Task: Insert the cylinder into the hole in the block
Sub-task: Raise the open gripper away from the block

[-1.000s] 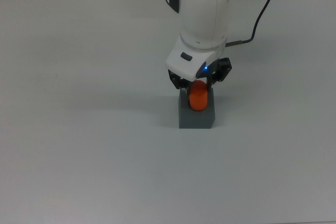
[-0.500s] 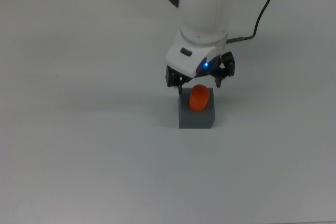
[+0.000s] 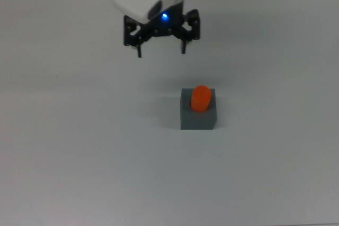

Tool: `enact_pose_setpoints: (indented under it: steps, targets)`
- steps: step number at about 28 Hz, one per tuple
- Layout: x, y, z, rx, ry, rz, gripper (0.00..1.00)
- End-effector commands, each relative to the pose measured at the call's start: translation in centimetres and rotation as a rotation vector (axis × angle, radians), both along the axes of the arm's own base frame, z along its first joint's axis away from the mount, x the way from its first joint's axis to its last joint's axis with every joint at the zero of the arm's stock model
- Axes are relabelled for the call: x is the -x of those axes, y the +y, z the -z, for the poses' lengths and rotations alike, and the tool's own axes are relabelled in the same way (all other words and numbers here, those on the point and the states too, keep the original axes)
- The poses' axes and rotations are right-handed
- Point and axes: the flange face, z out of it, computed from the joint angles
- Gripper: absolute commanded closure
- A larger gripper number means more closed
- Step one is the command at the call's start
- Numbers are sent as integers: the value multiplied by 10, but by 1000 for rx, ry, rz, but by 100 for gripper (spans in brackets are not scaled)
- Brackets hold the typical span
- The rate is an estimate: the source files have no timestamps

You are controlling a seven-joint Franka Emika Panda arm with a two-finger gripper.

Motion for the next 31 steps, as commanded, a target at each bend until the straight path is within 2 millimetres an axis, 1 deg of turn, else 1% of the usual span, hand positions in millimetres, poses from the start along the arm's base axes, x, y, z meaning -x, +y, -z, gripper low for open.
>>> enact_pose_setpoints:
  steps: [1, 2, 3, 7, 8, 9, 19, 23, 31]
  targets:
    - [18, -36, 9, 11, 39, 20, 0]
    - [18, -52, 13, 13, 56, 38, 0]
    - [18, -60, 15, 14, 66, 35, 0]
    - [21, -84, 21, 16, 111, -22, 0]
    - [23, -93, 23, 10, 129, -28, 0]
    - [24, -95, 24, 10, 133, -25, 0]
    - [16, -96, 37, 9, 140, -15, 0]
    - [11, -96, 50, 10, 157, -16, 0]
    - [11, -96, 51, 7, 158, -12, 0]
